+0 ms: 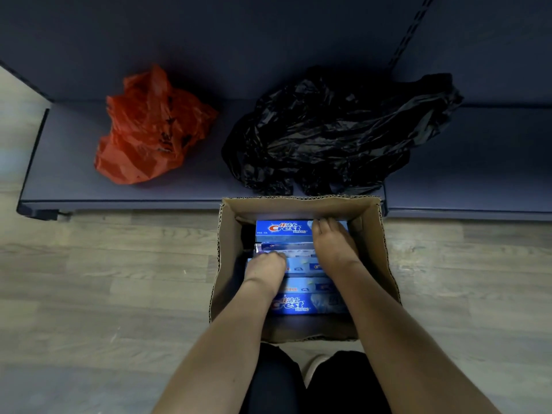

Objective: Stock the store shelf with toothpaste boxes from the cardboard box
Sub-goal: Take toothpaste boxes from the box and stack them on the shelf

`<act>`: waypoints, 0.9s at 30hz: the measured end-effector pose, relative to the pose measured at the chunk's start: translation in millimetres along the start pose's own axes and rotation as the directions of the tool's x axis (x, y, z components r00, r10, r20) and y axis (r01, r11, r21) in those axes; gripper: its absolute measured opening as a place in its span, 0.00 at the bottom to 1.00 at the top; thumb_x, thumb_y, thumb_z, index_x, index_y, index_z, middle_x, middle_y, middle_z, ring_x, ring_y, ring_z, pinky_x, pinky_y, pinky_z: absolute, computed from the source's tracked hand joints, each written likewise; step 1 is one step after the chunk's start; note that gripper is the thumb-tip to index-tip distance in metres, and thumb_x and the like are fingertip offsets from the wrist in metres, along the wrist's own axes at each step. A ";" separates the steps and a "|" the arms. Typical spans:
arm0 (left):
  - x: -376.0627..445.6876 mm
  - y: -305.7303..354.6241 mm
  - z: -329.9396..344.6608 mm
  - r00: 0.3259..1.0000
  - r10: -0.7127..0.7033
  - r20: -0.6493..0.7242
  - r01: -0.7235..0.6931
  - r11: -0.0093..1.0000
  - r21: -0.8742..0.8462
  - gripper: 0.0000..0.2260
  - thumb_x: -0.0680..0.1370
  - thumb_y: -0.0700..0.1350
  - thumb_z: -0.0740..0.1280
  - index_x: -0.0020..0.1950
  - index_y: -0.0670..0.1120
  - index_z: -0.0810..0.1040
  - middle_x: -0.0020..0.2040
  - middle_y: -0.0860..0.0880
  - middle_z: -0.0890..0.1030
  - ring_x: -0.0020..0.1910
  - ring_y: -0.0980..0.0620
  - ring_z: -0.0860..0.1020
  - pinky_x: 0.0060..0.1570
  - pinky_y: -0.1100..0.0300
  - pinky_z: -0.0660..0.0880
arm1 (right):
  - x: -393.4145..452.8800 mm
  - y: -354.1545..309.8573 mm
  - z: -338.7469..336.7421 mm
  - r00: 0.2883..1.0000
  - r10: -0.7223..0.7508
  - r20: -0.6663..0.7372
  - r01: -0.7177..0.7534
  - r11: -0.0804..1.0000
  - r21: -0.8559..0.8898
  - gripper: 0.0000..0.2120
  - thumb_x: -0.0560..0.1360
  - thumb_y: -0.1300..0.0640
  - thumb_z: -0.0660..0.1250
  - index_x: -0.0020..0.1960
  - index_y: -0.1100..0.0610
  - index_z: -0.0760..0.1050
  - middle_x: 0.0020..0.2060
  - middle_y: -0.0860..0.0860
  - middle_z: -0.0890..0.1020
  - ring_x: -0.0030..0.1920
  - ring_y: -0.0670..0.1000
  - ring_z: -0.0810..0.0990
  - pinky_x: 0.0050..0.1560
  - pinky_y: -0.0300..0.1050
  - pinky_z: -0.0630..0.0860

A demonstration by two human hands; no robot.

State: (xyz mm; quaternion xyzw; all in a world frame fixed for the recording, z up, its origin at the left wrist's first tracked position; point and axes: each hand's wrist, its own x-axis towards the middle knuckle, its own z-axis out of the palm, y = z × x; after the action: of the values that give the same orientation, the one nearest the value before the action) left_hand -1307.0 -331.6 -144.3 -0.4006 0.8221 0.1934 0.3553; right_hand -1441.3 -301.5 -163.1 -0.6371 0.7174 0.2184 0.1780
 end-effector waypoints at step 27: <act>8.6 -5.4 5.8 1.000 0.011 0.007 -0.010 0.999 -0.036 0.17 0.79 0.37 0.60 0.68 0.41 0.68 0.66 0.42 0.72 0.65 0.42 0.72 0.60 0.51 0.71 | 6.7 -12.0 11.9 0.998 0.051 0.039 -0.053 0.997 0.058 0.30 0.75 0.63 0.66 0.73 0.61 0.57 0.67 0.58 0.66 0.68 0.56 0.65 0.69 0.45 0.62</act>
State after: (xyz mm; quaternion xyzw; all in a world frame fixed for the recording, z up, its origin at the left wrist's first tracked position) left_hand -1303.9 -335.8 -154.8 -0.4020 0.8193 0.2116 0.3497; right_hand -1430.5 -301.8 -177.7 -0.6086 0.7365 0.2133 0.2043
